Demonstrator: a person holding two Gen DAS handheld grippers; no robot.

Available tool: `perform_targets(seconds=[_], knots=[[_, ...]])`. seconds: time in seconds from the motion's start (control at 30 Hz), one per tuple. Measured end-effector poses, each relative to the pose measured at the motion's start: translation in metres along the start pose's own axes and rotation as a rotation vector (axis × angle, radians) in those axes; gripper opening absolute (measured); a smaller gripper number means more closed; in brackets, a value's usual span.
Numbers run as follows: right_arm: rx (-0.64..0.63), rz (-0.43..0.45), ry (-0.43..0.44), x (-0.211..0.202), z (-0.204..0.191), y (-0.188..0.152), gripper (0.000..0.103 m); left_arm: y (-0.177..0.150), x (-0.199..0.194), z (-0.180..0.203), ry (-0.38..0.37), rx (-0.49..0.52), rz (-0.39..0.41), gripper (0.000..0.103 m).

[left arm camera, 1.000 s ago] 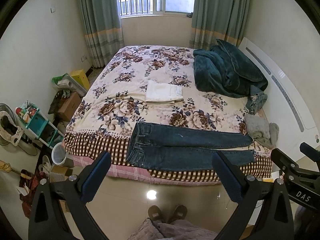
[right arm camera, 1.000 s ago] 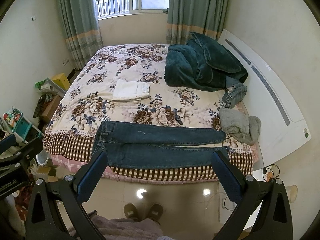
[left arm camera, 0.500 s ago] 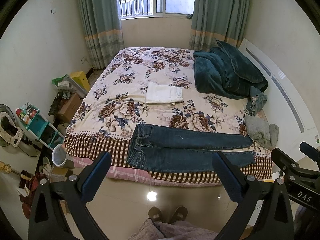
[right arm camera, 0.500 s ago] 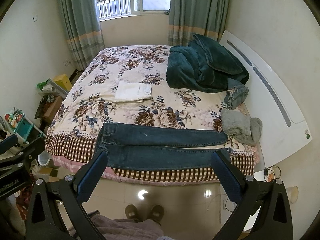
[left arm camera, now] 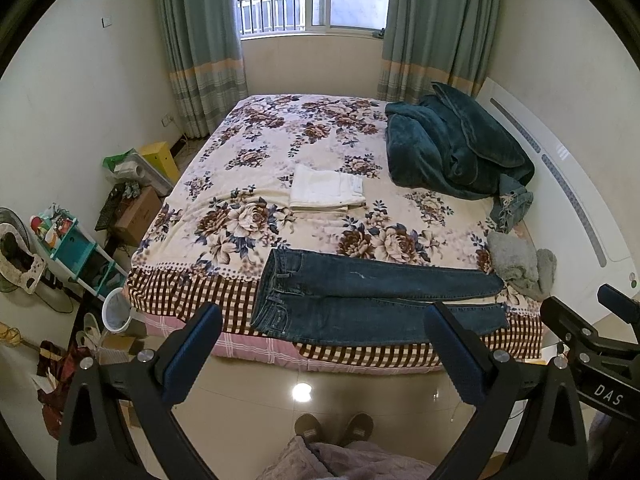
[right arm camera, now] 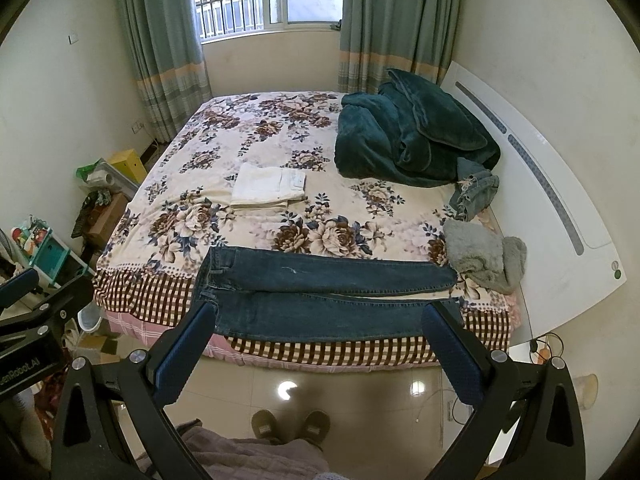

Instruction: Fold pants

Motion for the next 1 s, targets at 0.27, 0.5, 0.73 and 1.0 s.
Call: perform_targets(seconds=[0.27, 0.5, 0.73, 1.0], knots=[[0.000, 0.000, -0.001, -0.001, -0.001, -0.001, 0.103, 0.017, -0.005, 0.008, -0.006, 0.007, -0.004, 0.103], [0.009, -0.012, -0.013, -0.002, -0.007, 0.009, 0.103, 0.012, 0.002, 0.008, -0.021, 0.010, -0.008, 0.103], [0.068, -0.017, -0.082, 0.026, -0.001, 0.021, 0.103, 0.013, 0.031, -0.007, 0.034, -0.015, 0.035, 0.103], [0.175, -0.075, -0.173, 0.119, 0.028, 0.049, 0.103, 0.042, 0.107, -0.037, 0.076, -0.037, -0.013, 0.103]])
Point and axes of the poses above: each gripper's, at about its wrist camera, not at the fingertips, and x roughly the way its jaws point, z to its right, y to its top, the point moved 4 cm from there along x, roughly the way its jaws point, and after that the axes turned 6 degrees about -z, right-handed, at the moved point
